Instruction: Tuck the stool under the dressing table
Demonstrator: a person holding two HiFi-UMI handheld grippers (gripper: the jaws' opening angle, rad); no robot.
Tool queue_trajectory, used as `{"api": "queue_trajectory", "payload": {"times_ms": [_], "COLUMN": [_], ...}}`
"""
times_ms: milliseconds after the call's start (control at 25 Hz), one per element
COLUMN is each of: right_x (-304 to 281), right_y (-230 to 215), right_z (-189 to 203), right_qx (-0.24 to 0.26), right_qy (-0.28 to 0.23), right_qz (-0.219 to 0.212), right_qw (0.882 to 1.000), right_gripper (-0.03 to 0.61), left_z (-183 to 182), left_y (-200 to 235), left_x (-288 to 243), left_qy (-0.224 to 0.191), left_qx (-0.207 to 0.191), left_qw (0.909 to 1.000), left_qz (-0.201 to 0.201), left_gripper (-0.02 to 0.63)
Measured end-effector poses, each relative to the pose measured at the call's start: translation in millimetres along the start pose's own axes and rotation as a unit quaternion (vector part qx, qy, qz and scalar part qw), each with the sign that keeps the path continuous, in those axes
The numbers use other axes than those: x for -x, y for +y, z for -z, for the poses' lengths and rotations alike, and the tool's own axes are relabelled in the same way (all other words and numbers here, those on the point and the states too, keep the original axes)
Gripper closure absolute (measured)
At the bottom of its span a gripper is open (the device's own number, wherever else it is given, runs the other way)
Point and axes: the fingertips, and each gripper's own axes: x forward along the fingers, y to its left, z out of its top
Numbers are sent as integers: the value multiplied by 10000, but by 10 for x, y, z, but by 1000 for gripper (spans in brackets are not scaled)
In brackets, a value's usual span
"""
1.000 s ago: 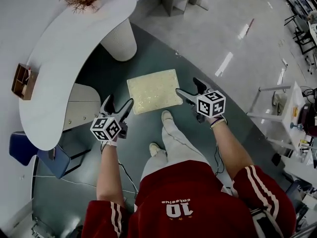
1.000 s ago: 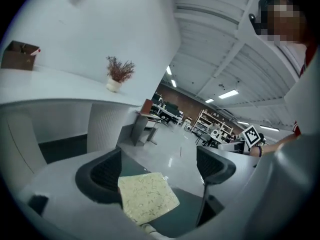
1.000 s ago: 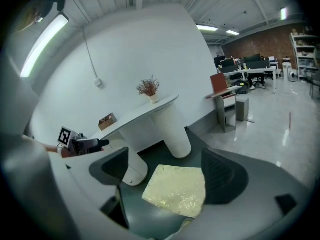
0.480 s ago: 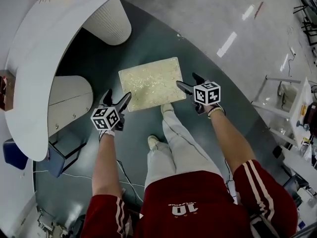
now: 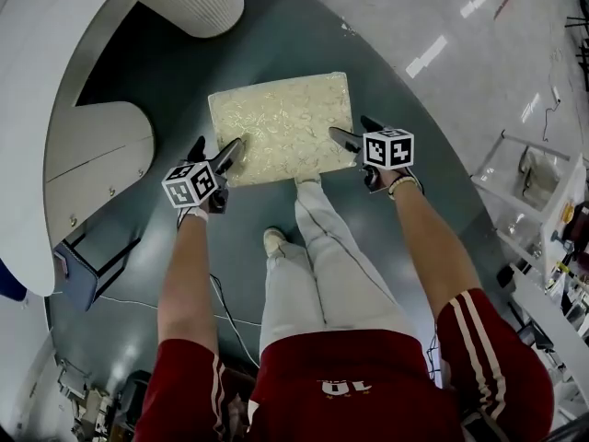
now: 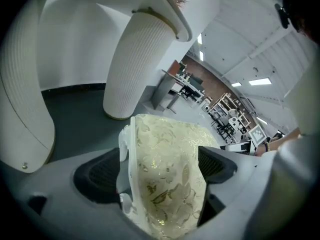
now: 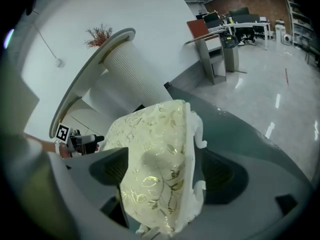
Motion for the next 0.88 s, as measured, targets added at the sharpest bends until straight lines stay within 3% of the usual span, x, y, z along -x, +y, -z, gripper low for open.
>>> {"api": "queue_trajectory", "payload": {"times_ms": [160, 400, 600, 640, 680, 880], "right_x": [-172, -378, -452, -454, -455, -445], "right_y": [15, 104, 99, 98, 92, 74], "right_z": [-8, 137, 210, 204, 193, 220], "right_qx": [-138, 202, -130, -128, -104, -122], "right_qy": [-37, 375, 485, 495, 504, 645], "right_qz": [-207, -436, -683, -696, -671, -465], "right_qw": [9997, 9981, 9964, 9963, 9964, 9968], "right_gripper": [126, 85, 71, 69, 72, 91], "left_z": [74, 265, 336, 346, 347, 384], "left_y": [56, 105, 19, -18, -34, -15], "left_x": [-158, -362, -411, -438, -465, -463], "left_qy": [176, 579, 751, 763, 744, 765], "left_qx": [-25, 206, 448, 434, 401, 401], "left_qw": [9997, 9979, 9946, 9946, 9952, 9961], "left_qz": [152, 212, 558, 560, 501, 203], "left_gripper": [123, 110, 106, 58, 49, 60]}}
